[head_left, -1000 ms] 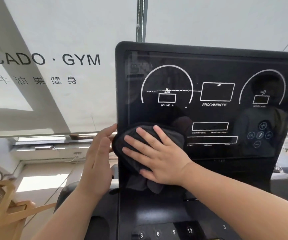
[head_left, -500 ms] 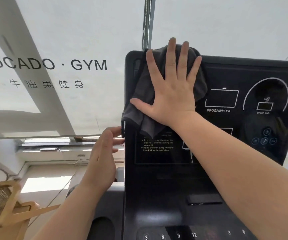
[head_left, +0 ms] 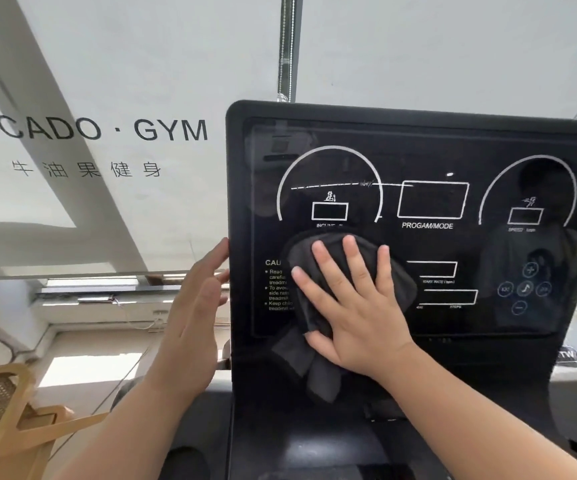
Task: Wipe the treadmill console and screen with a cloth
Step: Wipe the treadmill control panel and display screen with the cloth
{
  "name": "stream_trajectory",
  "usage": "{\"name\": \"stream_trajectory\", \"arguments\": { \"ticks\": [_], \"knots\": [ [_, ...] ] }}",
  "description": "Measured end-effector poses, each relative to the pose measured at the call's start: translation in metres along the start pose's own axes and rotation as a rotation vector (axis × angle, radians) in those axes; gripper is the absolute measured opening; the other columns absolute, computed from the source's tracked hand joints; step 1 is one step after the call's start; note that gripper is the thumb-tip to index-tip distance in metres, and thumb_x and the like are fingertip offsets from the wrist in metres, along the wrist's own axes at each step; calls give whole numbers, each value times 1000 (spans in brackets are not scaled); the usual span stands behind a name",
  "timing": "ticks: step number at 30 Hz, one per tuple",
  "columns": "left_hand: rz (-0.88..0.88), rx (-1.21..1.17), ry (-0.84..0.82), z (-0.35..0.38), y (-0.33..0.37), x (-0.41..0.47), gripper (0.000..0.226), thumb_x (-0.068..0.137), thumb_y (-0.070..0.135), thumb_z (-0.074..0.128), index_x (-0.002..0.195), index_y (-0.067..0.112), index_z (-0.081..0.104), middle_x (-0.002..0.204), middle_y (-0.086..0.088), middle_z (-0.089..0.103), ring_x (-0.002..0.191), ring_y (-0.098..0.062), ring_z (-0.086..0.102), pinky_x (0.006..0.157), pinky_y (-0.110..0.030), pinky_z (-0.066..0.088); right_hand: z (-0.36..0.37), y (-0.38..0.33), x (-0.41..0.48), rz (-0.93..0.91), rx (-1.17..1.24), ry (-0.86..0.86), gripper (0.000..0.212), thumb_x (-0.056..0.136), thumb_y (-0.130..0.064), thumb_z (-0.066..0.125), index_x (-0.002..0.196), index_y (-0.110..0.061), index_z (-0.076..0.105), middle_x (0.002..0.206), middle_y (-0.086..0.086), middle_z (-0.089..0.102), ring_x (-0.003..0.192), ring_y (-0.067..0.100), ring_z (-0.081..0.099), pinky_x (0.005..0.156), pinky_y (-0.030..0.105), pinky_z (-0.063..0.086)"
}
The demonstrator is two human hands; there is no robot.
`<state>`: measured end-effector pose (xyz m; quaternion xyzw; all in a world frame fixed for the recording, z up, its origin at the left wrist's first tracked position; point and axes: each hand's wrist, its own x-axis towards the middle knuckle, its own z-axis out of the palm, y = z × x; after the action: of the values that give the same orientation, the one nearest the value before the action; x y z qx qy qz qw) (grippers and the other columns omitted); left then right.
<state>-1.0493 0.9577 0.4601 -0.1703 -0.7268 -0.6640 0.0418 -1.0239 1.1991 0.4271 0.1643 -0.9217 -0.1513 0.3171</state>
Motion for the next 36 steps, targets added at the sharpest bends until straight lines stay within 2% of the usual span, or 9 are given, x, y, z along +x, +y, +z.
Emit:
{"name": "stream_trajectory", "arguments": {
  "ticks": [6,10,14,18,21,25,27,31,36],
  "knots": [
    [-63,-52,-93,-12,3,1,87,80,91,33,148,38,45,152,18,48,138,-10,49,108,-52,45,-31,43,68,277,-13,34,87,91,-69,50,163,-26,24,171,16,10,155,50,3,118,77,2],
    [-57,-56,-139,-14,4,-1,93,77,95,29,151,40,40,154,21,44,141,-8,45,110,-49,43,-51,36,127,357,6,47,93,92,-76,41,165,-22,18,171,20,8,155,52,2,117,77,1],
    [-38,-100,-183,-21,2,-2,104,74,98,25,153,32,39,156,13,44,143,-15,44,110,-53,42,-56,20,152,222,-18,23,98,91,-79,37,165,-20,14,173,13,6,157,47,2,118,76,0],
    [-21,-112,-20,-15,-4,-3,99,77,95,27,147,28,46,147,6,54,133,-19,52,103,-62,47,-46,14,128,25,-24,28,89,95,-73,39,165,-22,16,173,5,9,159,38,3,122,70,1],
    [22,14,76,-1,2,-2,90,83,91,23,144,31,50,142,7,56,128,-19,55,106,-57,44,-25,-2,77,-34,-6,-19,91,93,-69,44,165,-25,13,174,2,5,159,35,-2,124,66,-2],
    [116,248,197,25,10,-1,68,98,70,21,145,30,48,134,23,53,129,-15,52,108,-50,42,-1,-13,4,-83,-36,-61,95,87,-68,49,165,-27,13,173,-1,2,159,31,-7,125,63,-7],
    [127,335,250,35,7,-4,68,100,61,22,149,20,45,136,12,53,133,-11,46,114,-40,35,4,-4,-17,-70,-21,-34,96,83,-68,53,163,-29,17,172,-2,6,160,30,-3,125,62,-4],
    [118,395,270,42,5,-8,82,99,66,16,152,7,40,141,-7,51,136,-18,39,116,-25,24,1,27,-23,155,17,58,102,78,-76,60,161,-27,24,170,4,12,158,38,7,122,70,2],
    [104,371,228,38,10,-9,85,97,70,13,154,11,36,143,-2,48,139,-18,37,119,-41,27,-22,63,27,581,60,50,117,76,-88,49,164,-20,13,169,25,1,152,57,-1,115,79,-1]
  ]
}}
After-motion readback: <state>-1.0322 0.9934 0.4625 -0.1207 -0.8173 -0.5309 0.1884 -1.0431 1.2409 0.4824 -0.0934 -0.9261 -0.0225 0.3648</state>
